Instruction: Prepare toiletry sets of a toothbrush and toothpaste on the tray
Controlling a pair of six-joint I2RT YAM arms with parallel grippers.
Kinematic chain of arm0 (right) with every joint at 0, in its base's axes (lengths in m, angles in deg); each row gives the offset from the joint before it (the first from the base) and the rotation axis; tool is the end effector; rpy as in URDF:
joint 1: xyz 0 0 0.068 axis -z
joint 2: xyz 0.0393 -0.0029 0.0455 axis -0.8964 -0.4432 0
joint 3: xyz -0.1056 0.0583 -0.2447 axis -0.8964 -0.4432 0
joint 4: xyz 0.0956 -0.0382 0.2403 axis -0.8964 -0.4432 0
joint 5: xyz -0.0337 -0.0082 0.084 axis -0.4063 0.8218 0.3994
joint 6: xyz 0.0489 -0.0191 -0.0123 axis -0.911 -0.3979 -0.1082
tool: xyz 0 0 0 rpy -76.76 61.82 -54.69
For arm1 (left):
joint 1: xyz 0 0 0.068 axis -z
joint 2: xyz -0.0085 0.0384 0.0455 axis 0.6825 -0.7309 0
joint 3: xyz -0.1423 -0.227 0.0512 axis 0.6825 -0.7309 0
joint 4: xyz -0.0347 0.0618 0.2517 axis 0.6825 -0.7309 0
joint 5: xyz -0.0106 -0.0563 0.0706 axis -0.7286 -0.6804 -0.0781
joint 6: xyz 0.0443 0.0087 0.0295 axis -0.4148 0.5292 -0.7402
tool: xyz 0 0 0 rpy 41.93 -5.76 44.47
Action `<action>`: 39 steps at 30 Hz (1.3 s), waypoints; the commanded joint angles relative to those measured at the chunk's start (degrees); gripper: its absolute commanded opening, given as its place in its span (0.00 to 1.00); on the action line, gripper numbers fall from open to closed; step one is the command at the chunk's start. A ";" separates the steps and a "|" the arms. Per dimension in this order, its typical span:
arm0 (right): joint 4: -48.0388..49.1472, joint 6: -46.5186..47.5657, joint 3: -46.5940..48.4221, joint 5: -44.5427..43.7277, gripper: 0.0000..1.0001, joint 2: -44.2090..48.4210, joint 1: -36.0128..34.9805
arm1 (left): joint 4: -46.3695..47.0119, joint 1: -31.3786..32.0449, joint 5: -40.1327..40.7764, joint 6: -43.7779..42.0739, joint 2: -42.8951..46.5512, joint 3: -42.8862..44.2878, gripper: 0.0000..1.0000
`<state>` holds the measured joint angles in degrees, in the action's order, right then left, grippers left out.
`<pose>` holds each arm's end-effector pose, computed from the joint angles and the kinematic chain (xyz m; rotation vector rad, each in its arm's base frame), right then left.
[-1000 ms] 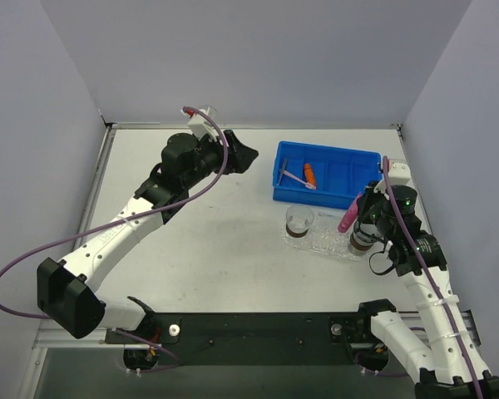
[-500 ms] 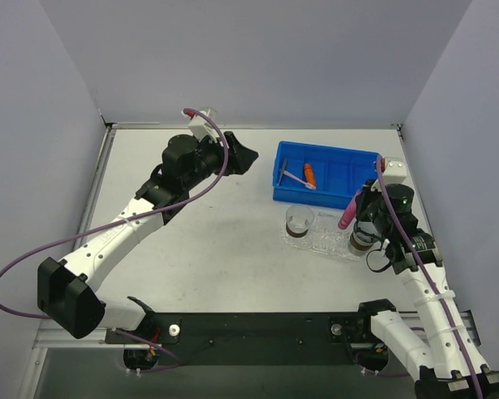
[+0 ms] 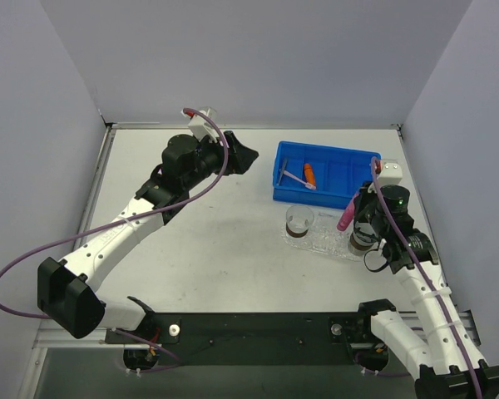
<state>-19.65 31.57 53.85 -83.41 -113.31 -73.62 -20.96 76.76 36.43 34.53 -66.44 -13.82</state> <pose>0.1845 0.0322 0.3334 -0.0405 1.7961 0.2112 0.2667 -0.1822 0.3845 0.0949 1.7773 -0.9378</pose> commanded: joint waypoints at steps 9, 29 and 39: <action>5.77 0.61 -1.90 -0.34 0.00 -0.45 -0.88 | 2.59 0.04 -0.70 0.34 0.81 0.71 0.84; 8.76 0.70 -5.33 -1.40 0.01 -1.86 -2.37 | 1.97 -0.14 -0.96 0.34 0.90 0.36 0.84; 10.08 1.66 -6.91 -2.54 0.03 -2.91 -3.34 | 1.97 -0.32 -1.14 0.43 0.98 0.27 0.84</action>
<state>-13.86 32.49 47.36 -84.37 -116.04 -76.27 -21.01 76.69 35.84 34.69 -66.44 -13.82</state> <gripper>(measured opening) 0.027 0.836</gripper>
